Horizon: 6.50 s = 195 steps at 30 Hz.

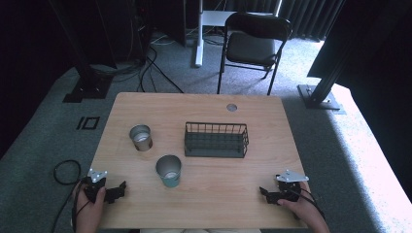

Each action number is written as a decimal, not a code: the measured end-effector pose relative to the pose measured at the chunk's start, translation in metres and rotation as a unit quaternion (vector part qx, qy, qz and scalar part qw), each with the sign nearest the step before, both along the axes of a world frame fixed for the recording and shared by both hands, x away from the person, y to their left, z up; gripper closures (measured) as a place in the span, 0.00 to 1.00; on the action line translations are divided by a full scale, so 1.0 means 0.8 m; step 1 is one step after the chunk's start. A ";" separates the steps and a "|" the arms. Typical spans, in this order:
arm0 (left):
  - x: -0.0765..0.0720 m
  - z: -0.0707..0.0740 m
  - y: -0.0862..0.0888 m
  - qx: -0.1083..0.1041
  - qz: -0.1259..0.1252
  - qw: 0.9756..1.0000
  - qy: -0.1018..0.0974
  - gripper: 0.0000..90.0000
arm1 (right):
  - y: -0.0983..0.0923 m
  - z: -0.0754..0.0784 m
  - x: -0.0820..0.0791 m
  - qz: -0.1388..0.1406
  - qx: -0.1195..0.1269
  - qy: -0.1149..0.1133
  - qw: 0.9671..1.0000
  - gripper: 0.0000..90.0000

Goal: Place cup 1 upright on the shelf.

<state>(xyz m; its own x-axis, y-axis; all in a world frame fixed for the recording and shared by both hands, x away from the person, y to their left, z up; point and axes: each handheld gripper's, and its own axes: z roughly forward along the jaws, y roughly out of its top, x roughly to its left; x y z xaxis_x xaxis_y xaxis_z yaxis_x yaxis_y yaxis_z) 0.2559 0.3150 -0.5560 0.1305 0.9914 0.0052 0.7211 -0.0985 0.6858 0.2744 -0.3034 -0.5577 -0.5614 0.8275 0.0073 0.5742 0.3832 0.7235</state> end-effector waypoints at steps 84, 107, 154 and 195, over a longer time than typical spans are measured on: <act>0.000 0.000 0.000 0.000 0.000 1.000 0.000 0.00 | 0.155 0.026 0.031 0.186 0.033 -0.025 0.982 0.14; 0.000 0.000 0.000 0.000 0.000 1.000 0.000 0.00 | 0.217 0.033 0.033 0.245 0.054 -0.037 0.967 0.14; 0.000 0.000 0.000 -0.001 0.000 1.000 0.000 0.00 | 0.314 0.048 0.040 0.288 0.122 -0.089 0.946 0.14; 0.000 0.000 0.000 0.000 0.000 1.000 0.000 0.00 | 0.378 0.042 0.056 0.294 0.167 -0.113 0.934 0.13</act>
